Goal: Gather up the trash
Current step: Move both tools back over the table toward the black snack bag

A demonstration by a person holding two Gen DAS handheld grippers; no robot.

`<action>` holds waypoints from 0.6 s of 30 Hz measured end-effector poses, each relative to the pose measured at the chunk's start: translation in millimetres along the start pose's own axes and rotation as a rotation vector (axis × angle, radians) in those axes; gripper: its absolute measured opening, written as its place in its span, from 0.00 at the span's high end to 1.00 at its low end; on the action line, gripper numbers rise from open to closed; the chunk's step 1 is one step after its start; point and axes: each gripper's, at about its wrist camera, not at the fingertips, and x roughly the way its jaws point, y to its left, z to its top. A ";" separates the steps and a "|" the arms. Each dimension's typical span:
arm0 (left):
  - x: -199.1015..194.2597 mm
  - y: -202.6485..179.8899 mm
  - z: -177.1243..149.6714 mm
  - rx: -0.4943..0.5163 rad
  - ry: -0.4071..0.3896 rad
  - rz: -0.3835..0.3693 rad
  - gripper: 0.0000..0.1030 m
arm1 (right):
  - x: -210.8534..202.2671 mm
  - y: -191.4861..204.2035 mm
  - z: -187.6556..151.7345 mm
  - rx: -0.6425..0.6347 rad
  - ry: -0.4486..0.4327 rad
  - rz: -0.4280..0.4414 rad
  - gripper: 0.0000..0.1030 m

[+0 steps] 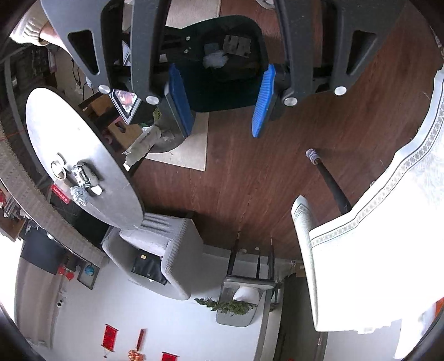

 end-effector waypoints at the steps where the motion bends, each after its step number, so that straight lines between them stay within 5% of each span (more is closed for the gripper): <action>1: -0.7 -3.2 1.5 0.006 -0.003 0.001 0.52 | -3.0 -0.7 -1.6 -0.001 -0.006 0.005 0.47; 18: -18.8 -62.5 28.4 0.080 -0.112 -0.005 0.44 | -118.9 -6.6 -13.4 -0.056 -0.274 0.071 0.47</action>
